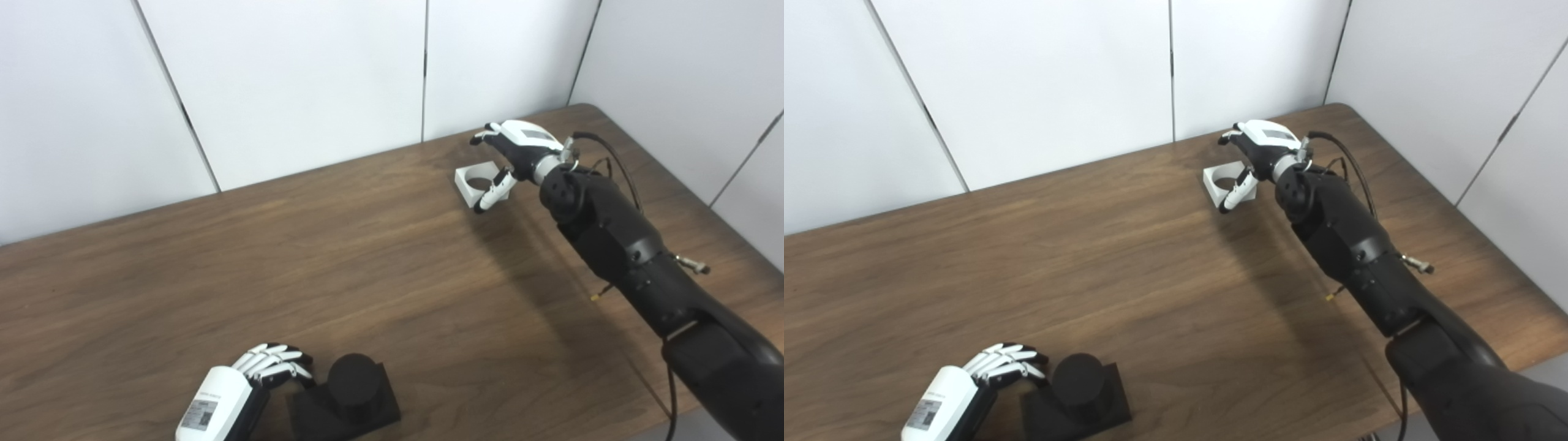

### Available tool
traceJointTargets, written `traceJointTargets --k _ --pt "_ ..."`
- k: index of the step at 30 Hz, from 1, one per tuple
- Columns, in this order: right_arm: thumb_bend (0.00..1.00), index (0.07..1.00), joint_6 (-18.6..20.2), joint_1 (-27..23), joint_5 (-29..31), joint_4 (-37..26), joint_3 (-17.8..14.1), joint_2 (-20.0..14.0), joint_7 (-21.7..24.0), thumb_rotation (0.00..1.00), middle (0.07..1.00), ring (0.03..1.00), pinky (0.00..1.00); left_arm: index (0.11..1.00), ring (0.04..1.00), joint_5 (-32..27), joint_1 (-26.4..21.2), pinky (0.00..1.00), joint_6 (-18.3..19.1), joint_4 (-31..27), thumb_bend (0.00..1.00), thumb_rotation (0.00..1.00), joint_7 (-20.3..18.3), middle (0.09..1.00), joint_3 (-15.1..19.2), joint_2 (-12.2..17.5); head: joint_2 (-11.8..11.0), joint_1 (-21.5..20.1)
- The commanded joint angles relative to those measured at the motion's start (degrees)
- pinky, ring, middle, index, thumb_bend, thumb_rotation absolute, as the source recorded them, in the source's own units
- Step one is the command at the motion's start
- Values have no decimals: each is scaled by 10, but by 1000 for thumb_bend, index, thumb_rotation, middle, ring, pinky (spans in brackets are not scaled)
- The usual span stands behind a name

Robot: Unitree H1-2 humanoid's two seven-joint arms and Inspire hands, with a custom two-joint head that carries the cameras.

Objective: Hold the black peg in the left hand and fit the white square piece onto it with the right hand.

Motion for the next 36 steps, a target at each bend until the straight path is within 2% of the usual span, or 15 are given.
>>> traceJointTargets --k 1,6,9,14,20,23,24,26,29,36 --pt "938 870 -18 -40 -18 0 10 -21 -10 204 995 1000 1000 486 809 13 20 827 27 17 519 46 -27 760 11 28 2 0" --pt "954 847 -17 -66 -31 28 44 -28 -1 215 983 1000 1000 486 807 13 22 825 26 12 519 46 -26 758 14 25 6 3" --pt "955 801 -14 -75 -33 30 57 -36 9 231 968 1000 1000 486 807 12 23 823 27 8 519 45 -28 758 15 24 8 6" --pt "943 710 -9 -76 -35 15 64 -45 22 231 931 994 972 486 808 17 24 820 33 0 519 45 -37 759 17 21 10 8" --pt "914 655 -18 -75 -38 15 66 -48 17 212 897 968 937 486 808 19 26 817 34 -5 519 45 -39 757 20 18 12 11" --pt "886 605 -30 -71 -40 14 65 -50 4 145 859 926 890 486 805 19 26 814 34 -6 519 45 -40 754 21 16 13 12" --pt "710 549 -35 -70 -40 14 64 -51 -1 141 843 910 861 486 806 19 26 814 34 -7 519 45 -41 755 21 16 13 12" --pt "564 502 -43 -67 -39 13 61 -51 -8 137 822 888 825 486 806 19 28 814 35 -10 519 45 -43 755 22 16 16 14" --pt "526 485 -57 -61 -34 13 54 -51 -24 128 775 857 774 486 800 19 28 805 34 -11 519 45 -41 751 23 14 16 14" --pt "522 484 -67 -50 -37 7 50 -50 -36 126 759 844 758 486 804 19 29 810 39 -17 519 45 -48 753 24 12 17 16"
